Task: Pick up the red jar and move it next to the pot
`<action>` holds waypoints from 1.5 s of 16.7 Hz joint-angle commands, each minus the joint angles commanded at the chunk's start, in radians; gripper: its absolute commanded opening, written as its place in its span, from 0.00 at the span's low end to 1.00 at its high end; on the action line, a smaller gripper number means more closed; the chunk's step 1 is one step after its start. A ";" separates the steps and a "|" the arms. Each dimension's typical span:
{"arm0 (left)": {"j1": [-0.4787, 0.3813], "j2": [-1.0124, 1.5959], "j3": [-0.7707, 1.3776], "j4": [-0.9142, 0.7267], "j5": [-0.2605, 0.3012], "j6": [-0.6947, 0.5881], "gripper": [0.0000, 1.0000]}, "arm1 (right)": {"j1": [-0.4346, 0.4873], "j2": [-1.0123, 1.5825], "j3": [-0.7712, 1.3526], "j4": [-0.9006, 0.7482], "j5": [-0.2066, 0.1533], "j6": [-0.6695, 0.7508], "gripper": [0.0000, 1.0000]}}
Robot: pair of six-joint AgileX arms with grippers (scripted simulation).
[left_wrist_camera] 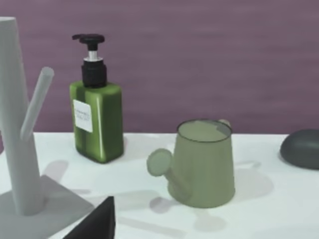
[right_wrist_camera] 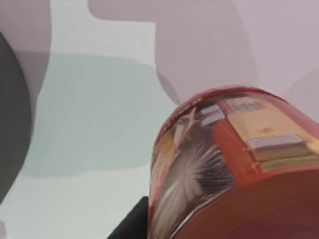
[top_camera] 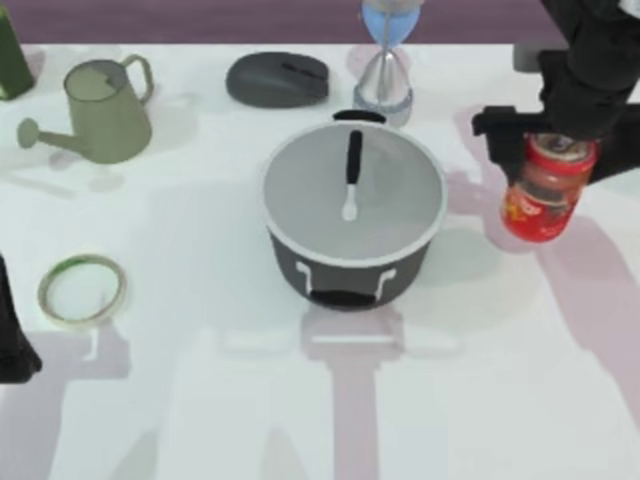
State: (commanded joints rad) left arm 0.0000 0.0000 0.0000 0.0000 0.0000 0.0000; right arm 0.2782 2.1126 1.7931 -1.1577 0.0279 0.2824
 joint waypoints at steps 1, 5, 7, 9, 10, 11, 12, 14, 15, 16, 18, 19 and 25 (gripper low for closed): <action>0.000 0.000 0.000 0.000 0.000 0.000 1.00 | 0.008 0.001 -0.003 0.005 0.002 0.011 0.00; 0.000 0.000 0.000 0.000 0.000 0.000 1.00 | 0.005 -0.004 -0.001 0.003 -0.001 0.012 0.00; 0.000 0.000 0.000 0.000 0.000 0.000 1.00 | 0.006 0.001 -0.014 0.019 -0.001 0.012 0.00; 0.000 0.000 0.000 0.000 0.000 0.000 1.00 | 0.007 0.014 -0.047 0.065 0.000 0.012 0.00; 0.000 0.000 0.000 0.000 0.000 0.000 1.00 | 0.008 0.022 -0.068 0.093 0.000 0.012 0.00; 0.000 0.000 0.000 0.000 0.000 0.000 1.00 | 0.008 0.030 -0.088 0.121 0.001 0.012 0.00; 0.000 0.000 0.000 0.000 0.000 0.000 1.00 | 0.009 0.037 -0.106 0.146 0.002 0.013 0.00; 0.000 0.000 0.000 0.000 0.000 0.000 1.00 | 0.010 0.047 -0.130 0.177 0.002 0.013 0.00; 0.000 0.000 0.000 0.000 0.000 0.000 1.00 | 0.010 0.047 -0.132 0.180 0.003 0.013 0.00; 0.000 0.000 0.000 0.000 0.000 0.000 1.00 | 0.010 0.047 -0.132 0.180 0.003 0.013 0.00; 0.000 0.000 0.000 0.000 0.000 0.000 1.00 | 0.010 0.047 -0.132 0.180 0.003 0.013 0.00; 0.000 0.000 0.000 0.000 0.000 0.000 1.00 | 0.010 0.047 -0.132 0.180 0.003 0.013 0.08; 0.000 0.000 0.000 0.000 0.000 0.000 1.00 | 0.010 0.047 -0.132 0.180 0.003 0.013 0.53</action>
State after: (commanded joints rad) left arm 0.0000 0.0000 0.0000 0.0000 0.0000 0.0000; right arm 0.2878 2.1600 1.6614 -0.9781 0.0304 0.2954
